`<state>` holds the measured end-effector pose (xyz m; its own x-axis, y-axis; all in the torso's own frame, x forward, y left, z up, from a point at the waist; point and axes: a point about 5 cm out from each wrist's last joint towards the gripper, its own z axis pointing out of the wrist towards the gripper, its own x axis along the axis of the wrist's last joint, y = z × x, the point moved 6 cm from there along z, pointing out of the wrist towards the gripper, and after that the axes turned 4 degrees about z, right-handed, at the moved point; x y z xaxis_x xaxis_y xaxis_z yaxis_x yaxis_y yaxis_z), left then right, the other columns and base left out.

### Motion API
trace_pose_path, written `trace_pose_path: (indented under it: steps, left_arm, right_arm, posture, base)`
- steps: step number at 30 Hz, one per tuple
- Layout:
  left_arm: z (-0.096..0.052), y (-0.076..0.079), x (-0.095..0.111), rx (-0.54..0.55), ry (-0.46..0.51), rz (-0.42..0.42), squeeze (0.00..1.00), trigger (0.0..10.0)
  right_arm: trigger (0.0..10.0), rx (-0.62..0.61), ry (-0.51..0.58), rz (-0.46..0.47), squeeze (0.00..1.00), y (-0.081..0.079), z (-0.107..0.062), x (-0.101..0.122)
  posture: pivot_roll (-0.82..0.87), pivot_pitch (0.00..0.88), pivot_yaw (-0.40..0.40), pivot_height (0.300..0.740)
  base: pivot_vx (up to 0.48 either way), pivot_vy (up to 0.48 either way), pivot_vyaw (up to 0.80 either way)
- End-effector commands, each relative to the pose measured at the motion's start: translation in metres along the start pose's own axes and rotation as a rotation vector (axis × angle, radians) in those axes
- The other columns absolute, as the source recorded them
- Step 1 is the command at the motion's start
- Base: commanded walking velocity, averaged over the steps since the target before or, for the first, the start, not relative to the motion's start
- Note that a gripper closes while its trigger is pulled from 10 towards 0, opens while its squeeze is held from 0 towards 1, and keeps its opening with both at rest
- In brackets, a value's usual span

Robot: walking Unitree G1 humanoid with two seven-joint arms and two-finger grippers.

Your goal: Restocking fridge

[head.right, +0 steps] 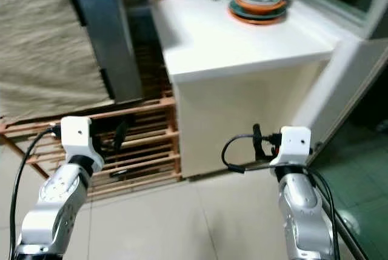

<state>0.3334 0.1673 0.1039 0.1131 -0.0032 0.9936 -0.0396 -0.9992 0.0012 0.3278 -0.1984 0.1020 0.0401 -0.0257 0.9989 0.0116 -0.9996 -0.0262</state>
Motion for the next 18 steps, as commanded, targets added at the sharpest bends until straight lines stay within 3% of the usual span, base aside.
trace_pose_path:
  steps: [1, 6, 9, 15, 18]
  left_arm:
    - [0.002, 0.003, 0.004, 0.0, 0.012, -0.012, 0.0, 10.0]
    - [0.013, -0.004, 0.006, 0.081, -0.005, -0.079, 0.0, 10.0]
    - [0.013, -0.001, 0.004, 0.073, -0.012, -0.073, 0.0, 10.0]
    - [0.013, 0.002, 0.002, 0.06, -0.017, -0.059, 0.0, 10.0]
    - [0.015, 0.002, 0.005, 0.06, -0.011, -0.013, 0.0, 10.0]
  right_arm:
    - [10.0, -0.006, 0.009, -0.006, 0.0, 0.005, -0.001, 0.003]
    - [10.0, -0.007, 0.032, 0.006, 0.0, 0.004, 0.01, 0.012]
    - [10.0, -0.018, 0.029, 0.023, 0.0, 0.006, 0.012, 0.012]
    - [10.0, -0.013, 0.007, 0.037, 0.0, 0.003, 0.016, 0.007]
    - [10.0, -0.006, -0.016, 0.018, 0.0, 0.001, 0.016, 0.003]
  posture:
    - [-0.11, 0.0, 0.002, 0.736]
    - [-0.12, 0.0, 0.006, 0.736]
    - [-0.12, 0.0, 0.006, 0.736]
    - [-0.12, 0.0, 0.009, 0.74]
    - [-0.12, 0.0, 0.009, 0.74]
  base:
    - [0.0, 0.0, 0.0]
    - [0.0, 0.48, 0.0]
    - [0.0, 0.48, 0.0]
    - [0.0, 0.48, 0.5]
    - [0.0, 0.48, 0.51]
